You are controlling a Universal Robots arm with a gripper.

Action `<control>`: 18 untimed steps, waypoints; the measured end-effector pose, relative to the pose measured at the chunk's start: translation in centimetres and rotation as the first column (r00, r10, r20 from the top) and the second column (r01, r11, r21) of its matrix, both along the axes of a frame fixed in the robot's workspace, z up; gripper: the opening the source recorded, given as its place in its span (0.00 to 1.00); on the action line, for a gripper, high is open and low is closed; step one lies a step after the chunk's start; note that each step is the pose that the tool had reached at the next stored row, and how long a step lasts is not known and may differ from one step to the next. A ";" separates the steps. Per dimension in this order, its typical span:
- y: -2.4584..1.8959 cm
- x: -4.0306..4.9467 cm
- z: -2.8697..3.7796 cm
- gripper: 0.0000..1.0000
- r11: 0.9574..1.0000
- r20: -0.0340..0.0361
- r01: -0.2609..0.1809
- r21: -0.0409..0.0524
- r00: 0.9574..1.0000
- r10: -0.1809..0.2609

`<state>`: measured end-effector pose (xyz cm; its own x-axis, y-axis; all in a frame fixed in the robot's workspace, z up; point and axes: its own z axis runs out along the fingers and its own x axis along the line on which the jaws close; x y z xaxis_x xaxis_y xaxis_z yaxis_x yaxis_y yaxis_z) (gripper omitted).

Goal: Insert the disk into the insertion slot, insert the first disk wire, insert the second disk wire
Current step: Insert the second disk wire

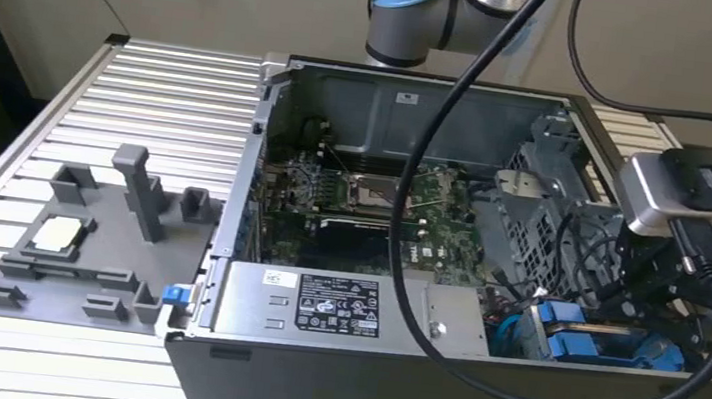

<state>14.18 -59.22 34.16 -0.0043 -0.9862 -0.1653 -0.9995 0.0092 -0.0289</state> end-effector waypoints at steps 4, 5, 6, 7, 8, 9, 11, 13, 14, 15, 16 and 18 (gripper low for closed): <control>0.00 0.05 -0.24 0.16 1.000 0.001 0.002 0.001 1.000 -0.002; 0.00 0.05 -0.34 0.16 1.000 0.001 0.003 0.001 1.000 -0.003; -0.01 0.06 -0.43 0.16 1.000 0.001 0.003 0.000 1.000 -0.003; 0.00 0.06 -0.52 0.16 1.000 0.001 0.003 0.000 1.000 -0.003; 0.00 0.06 -0.61 0.16 1.000 0.001 0.004 -0.001 1.000 -0.004; 0.01 0.06 -0.69 0.16 1.000 0.001 0.004 0.000 1.000 -0.004; 0.00 0.06 -0.72 0.17 1.000 0.001 0.004 0.001 1.000 -0.004; -0.01 0.06 -0.51 0.24 1.000 -0.002 0.004 0.001 1.000 -0.004; -0.01 0.06 -0.21 0.24 1.000 -0.004 0.004 0.000 1.000 -0.004; -0.01 0.05 0.09 0.24 1.000 -0.006 0.004 0.001 1.000 -0.004; -0.01 0.05 0.40 0.24 1.000 -0.007 0.004 0.001 1.000 -0.004; -0.01 0.06 0.98 0.24 1.000 -0.008 0.004 0.001 1.000 -0.004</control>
